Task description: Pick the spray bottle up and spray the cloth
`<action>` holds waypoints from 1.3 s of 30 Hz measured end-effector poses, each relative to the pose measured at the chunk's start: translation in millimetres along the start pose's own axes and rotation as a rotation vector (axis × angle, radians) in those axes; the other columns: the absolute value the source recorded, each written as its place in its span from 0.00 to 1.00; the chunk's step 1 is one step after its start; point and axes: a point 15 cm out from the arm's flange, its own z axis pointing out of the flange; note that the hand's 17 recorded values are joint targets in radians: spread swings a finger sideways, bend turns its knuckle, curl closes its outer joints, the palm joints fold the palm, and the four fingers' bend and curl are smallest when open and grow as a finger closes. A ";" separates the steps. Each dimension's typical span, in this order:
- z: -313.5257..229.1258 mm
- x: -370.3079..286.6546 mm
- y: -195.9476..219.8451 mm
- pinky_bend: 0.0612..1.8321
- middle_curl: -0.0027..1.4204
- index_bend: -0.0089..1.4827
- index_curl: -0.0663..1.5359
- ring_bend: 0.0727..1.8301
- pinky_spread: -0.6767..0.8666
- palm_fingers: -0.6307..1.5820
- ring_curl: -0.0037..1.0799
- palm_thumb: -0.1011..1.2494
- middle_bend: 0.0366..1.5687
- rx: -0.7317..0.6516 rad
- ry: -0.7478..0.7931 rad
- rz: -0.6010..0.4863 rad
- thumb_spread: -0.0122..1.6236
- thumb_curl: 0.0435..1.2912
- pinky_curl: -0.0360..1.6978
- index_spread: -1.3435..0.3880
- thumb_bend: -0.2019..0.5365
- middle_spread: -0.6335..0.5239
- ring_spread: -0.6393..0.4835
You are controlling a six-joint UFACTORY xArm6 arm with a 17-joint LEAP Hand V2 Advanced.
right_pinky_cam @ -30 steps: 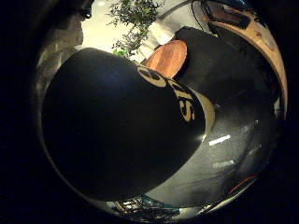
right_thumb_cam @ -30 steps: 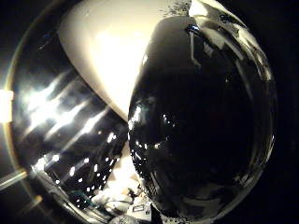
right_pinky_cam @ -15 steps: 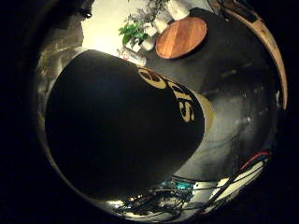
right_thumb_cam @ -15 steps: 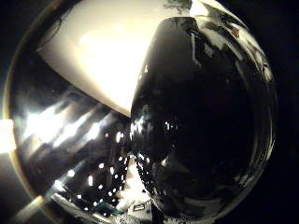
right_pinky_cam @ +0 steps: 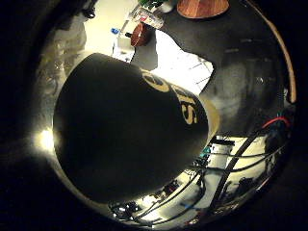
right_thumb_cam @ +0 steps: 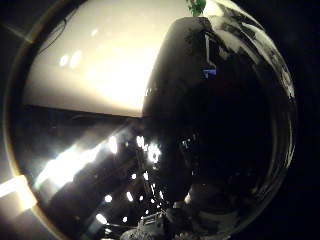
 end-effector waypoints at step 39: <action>30.7 91.3 30.1 0.70 0.82 0.71 0.71 0.77 0.34 0.67 0.88 0.71 0.77 -0.636 0.375 0.140 0.65 0.38 0.77 0.57 0.25 0.28 0.31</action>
